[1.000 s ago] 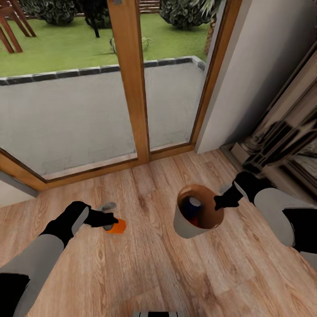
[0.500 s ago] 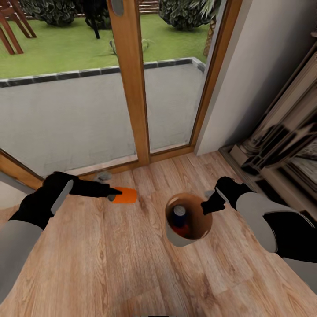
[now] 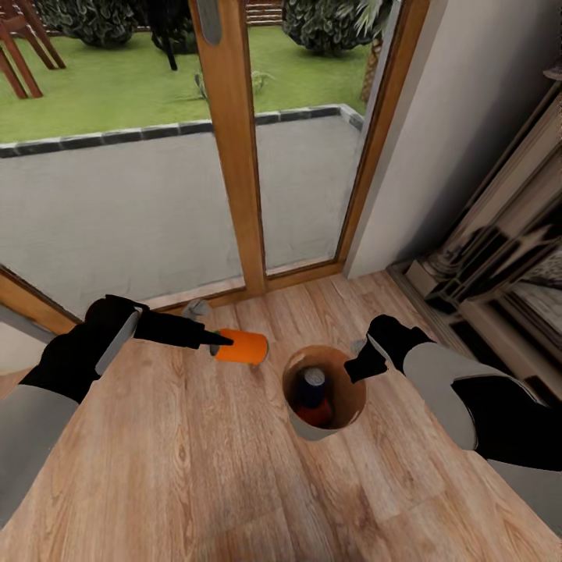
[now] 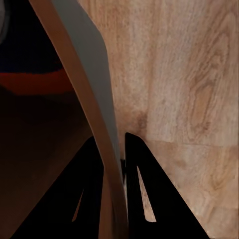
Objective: Put the three can of soda from the living room inside the tash can in the kitchen.
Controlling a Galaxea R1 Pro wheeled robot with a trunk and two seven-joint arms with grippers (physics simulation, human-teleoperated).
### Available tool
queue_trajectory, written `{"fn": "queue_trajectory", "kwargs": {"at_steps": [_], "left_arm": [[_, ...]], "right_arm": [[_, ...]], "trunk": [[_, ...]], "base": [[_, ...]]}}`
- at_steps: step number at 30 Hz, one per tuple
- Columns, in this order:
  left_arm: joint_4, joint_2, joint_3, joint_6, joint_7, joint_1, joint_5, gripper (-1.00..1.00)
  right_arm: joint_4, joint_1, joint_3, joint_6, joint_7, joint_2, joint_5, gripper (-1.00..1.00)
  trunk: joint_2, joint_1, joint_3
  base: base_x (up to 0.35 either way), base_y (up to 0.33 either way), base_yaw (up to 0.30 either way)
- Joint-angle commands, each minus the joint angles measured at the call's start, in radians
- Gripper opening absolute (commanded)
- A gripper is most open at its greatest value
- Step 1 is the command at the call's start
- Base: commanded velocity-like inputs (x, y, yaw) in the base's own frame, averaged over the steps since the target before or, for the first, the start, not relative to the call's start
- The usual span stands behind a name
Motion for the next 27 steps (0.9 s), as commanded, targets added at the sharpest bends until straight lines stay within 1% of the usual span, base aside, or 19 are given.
{"fn": "queue_trajectory", "kwargs": {"at_steps": [1, 3, 6, 8, 10, 11, 12, 14, 16, 18, 20, 22, 27], "left_arm": [[-0.011, -0.003, 0.001, 0.000, -0.014, -0.003, -0.002, -1.00], [-0.031, -0.005, -0.001, 0.000, -0.020, -0.004, -0.002, -1.00], [-0.074, -0.008, -0.006, 0.000, -0.027, -0.005, -0.002, -1.00], [-0.080, -0.010, -0.006, 0.000, -0.027, -0.006, -0.003, -1.00], [-0.087, -0.027, -0.020, 0.000, -0.026, -0.006, -0.005, -1.00], [-0.088, -0.049, -0.057, 0.000, -0.024, -0.006, -0.007, -1.00], [-0.088, -0.059, -0.085, 0.000, -0.022, -0.006, -0.007, -1.00], [-0.088, -0.069, -0.113, 0.000, -0.019, -0.006, -0.008, -1.00], [-0.088, -0.075, -0.128, 0.000, -0.017, -0.006, -0.010, -1.00], [-0.088, -0.079, -0.138, 0.000, -0.005, -0.005, -0.015, -1.00], [-0.089, -0.091, -0.147, 0.000, 0.020, -0.005, -0.028, -1.00], [-0.091, -0.100, -0.151, 0.000, 0.031, -0.004, -0.034, -1.00], [-0.096, -0.110, -0.153, 0.000, 0.039, -0.003, -0.038, -1.00]], "right_arm": [[-0.001, 0.003, -0.036, 0.009, 0.002, 0.014, -0.040, -1.00], [-0.003, 0.004, -0.036, 0.009, -0.002, 0.022, -0.040, -1.00], [-0.003, 0.006, -0.036, 0.009, -0.022, 0.042, -0.040, -1.00], [-0.003, 0.006, -0.036, 0.010, -0.027, 0.045, -0.040, -1.00], [-0.004, 0.006, -0.036, 0.010, -0.032, 0.051, -0.041, -1.00], [-0.005, 0.006, -0.036, 0.011, -0.034, 0.062, -0.041, -1.00], [-0.006, 0.007, -0.036, 0.011, -0.035, 0.071, -0.040, -1.00], [-0.007, 0.007, -0.036, 0.012, -0.038, 0.080, -0.040, -1.00], [-0.009, 0.007, -0.035, 0.012, -0.042, 0.089, -0.040, -1.00], [-0.010, 0.007, -0.034, 0.013, -0.046, 0.096, -0.040, -1.00], [-0.011, 0.007, -0.034, 0.014, -0.050, 0.104, -0.040, -1.00], [-0.012, 0.007, -0.033, 0.015, -0.051, 0.116, -0.041, -1.00], [-0.015, 0.007, -0.033, 0.016, -0.052, 0.129, -0.041, -1.00]], "trunk": [[0.007, -0.004, 0.003], [0.021, -0.012, 0.010], [0.042, -0.023, 0.019], [0.056, -0.031, 0.025], [0.070, -0.038, 0.032], [0.077, -0.042, 0.035], [0.084, -0.046, 0.038], [0.098, -0.054, 0.044], [0.112, -0.061, 0.050], [0.126, -0.069, 0.057], [0.140, -0.077, 0.063], [0.140, -0.077, 0.063], [0.140, -0.077, 0.063]], "base": [[0.000, 0.000, 0.000], [0.000, 0.000, 0.000], [0.000, 0.000, 0.000], [0.000, 0.000, 0.000], [0.000, 0.000, 0.000], [0.000, 0.000, 0.000], [0.000, 0.000, 0.000], [0.000, 0.000, 0.000], [0.000, 0.000, 0.000], [0.000, 0.000, 0.000], [0.000, 0.000, 0.000], [0.000, 0.000, 0.000], [0.000, 0.000, 0.000]]}}
